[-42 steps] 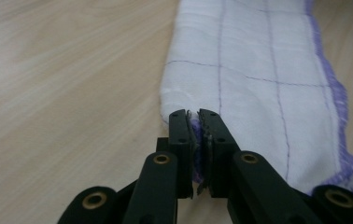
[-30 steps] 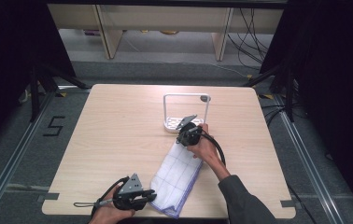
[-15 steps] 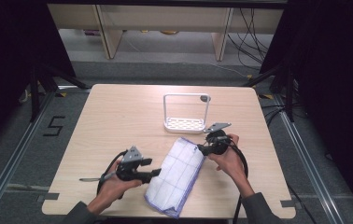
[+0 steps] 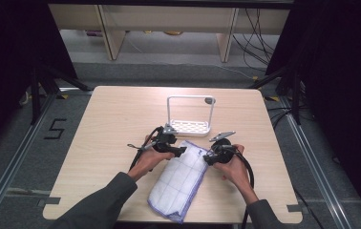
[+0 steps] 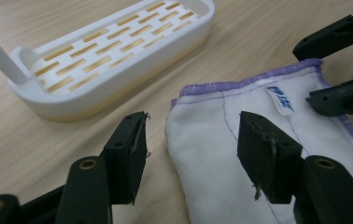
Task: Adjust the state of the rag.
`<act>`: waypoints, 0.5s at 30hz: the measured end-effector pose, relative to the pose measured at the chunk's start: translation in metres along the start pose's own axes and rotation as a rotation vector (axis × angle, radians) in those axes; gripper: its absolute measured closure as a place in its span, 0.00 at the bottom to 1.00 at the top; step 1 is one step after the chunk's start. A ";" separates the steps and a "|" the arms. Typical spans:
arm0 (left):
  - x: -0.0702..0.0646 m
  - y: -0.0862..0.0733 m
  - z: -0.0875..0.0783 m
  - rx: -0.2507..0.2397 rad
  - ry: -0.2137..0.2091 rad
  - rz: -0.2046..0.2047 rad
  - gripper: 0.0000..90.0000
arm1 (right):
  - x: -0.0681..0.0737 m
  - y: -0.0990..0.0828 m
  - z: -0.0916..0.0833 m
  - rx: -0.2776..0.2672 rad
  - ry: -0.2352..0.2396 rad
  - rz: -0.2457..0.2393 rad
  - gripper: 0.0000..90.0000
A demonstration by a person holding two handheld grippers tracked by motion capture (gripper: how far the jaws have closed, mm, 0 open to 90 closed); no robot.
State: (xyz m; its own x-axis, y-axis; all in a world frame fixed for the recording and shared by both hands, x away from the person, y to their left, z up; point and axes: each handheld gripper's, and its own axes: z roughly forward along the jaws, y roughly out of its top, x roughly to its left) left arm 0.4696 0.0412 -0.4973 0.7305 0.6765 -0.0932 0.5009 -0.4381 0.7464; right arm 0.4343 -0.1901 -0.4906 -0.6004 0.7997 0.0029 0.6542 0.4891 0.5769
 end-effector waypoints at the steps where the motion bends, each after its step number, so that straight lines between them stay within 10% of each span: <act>1: 0.000 0.001 0.003 0.007 -0.001 0.002 0.47 | 0.002 0.001 0.002 0.007 -0.007 0.005 0.52; 15: 0.007 -0.005 0.007 0.023 -0.001 0.077 0.93 | -0.005 0.010 0.012 -0.021 0.014 0.000 0.57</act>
State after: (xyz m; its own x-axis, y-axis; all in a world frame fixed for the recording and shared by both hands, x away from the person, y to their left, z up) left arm 0.4760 0.0436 -0.5063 0.7681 0.6393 -0.0369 0.4534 -0.5023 0.7363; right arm 0.4490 -0.1849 -0.4945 -0.6068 0.7947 0.0139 0.6444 0.4816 0.5939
